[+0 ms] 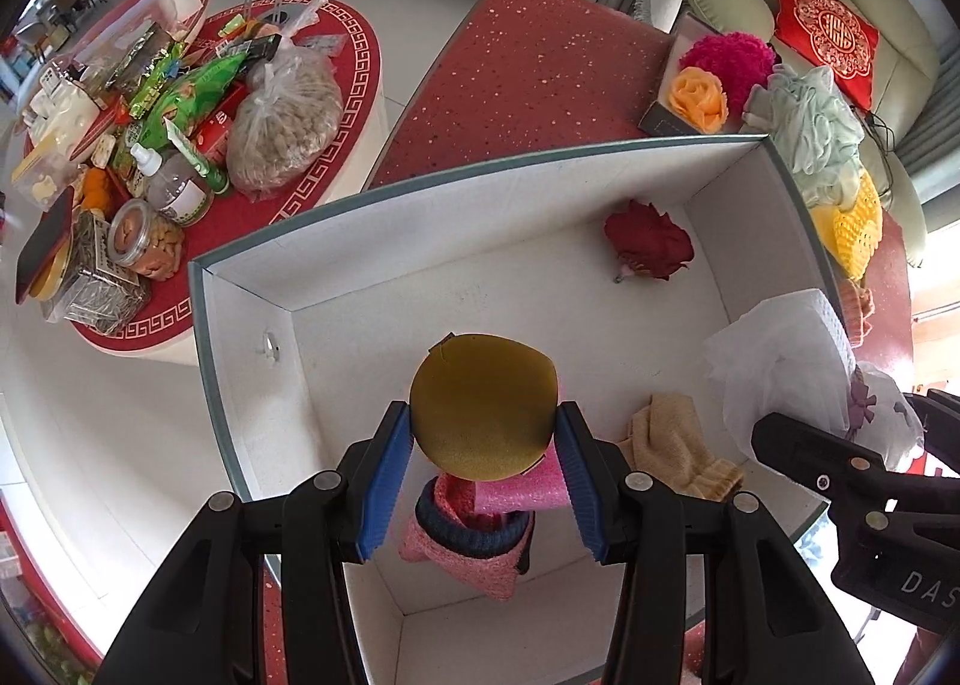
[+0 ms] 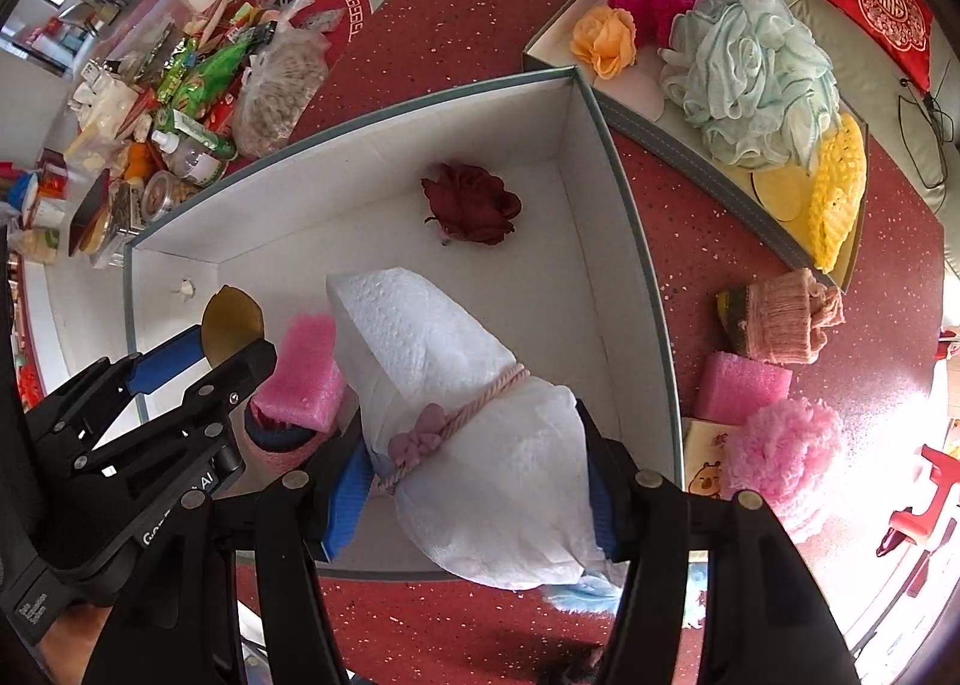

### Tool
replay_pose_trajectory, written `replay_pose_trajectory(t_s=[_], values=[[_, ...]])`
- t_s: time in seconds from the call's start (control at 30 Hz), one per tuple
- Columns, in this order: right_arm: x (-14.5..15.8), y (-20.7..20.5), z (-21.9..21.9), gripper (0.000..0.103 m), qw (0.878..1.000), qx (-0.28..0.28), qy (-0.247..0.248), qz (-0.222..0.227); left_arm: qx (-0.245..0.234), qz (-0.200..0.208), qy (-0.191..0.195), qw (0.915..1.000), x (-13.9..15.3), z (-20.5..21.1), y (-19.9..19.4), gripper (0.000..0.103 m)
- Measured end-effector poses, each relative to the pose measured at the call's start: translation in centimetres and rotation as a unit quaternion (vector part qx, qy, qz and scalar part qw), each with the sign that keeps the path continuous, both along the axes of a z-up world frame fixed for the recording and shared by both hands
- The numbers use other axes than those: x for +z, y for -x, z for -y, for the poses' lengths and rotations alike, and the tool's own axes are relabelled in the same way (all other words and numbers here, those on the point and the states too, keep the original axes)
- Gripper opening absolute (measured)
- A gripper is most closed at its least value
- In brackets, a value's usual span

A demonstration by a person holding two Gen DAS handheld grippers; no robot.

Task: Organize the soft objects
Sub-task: 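Open both tools to drop the sponge and white bundle into the box, then move the left tool to the light-blue fluffy item while the right tool approaches the striped knit hat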

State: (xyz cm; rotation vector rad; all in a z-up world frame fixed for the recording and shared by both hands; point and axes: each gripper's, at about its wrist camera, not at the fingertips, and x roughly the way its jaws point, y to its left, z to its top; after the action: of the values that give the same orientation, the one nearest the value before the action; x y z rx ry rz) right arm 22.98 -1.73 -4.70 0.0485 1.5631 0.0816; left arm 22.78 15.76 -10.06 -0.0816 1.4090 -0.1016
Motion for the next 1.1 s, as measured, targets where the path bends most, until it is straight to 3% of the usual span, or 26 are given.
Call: replay_pose_trajectory(t_s=[0.73, 0.8, 0.87, 0.9, 0.93, 1.0, 1.07, 1.1], values=[[-2.0, -0.9, -1.0, 0.066, 1.0, 0.018, 0.019, -0.015, -0.004, -0.026, -0.012, 0.9996, -2.6, -0.2, -0.5, 0.051], [-1.9, -0.9, -0.8, 0.072, 1.0, 0.019, 0.016, -0.014, -0.005, -0.024, -0.019, 0.9995, -2.6, -0.1, -0.5, 0.056], [-1.9, -0.8, -0.6, 0.08, 1.0, 0.019, 0.013, -0.015, -0.008, -0.026, -0.013, 0.9995, -2.6, 0.1, -0.5, 0.082], [-1.8, -0.7, -0.4, 0.081, 1.0, 0.018, 0.012, -0.013, -0.014, -0.026, -0.012, 0.9995, -2.5, 0.4, -0.5, 0.09], [-1.8, -0.5, -0.2, 0.083, 1.0, 0.016, 0.014, -0.011, -0.013, -0.027, -0.034, 0.999, -2.5, 0.5, -0.5, 0.103], [-1.7, -0.4, 0.2, 0.088, 1.0, 0.014, 0.013, -0.01, -0.007, -0.021, -0.052, 0.9984, -2.5, 0.3, -0.4, 0.102], [-1.6, -0.2, 0.4, 0.103, 1.0, 0.015, 0.01, -0.008, 0.002, -0.031, -0.035, 0.9989, -2.6, -0.1, -0.4, 0.102], [-1.3, 0.0, 0.4, 0.103, 1.0, 0.017, 0.008, 0.001, 0.007, -0.034, -0.032, 0.9989, -2.7, -0.3, -0.3, 0.102]])
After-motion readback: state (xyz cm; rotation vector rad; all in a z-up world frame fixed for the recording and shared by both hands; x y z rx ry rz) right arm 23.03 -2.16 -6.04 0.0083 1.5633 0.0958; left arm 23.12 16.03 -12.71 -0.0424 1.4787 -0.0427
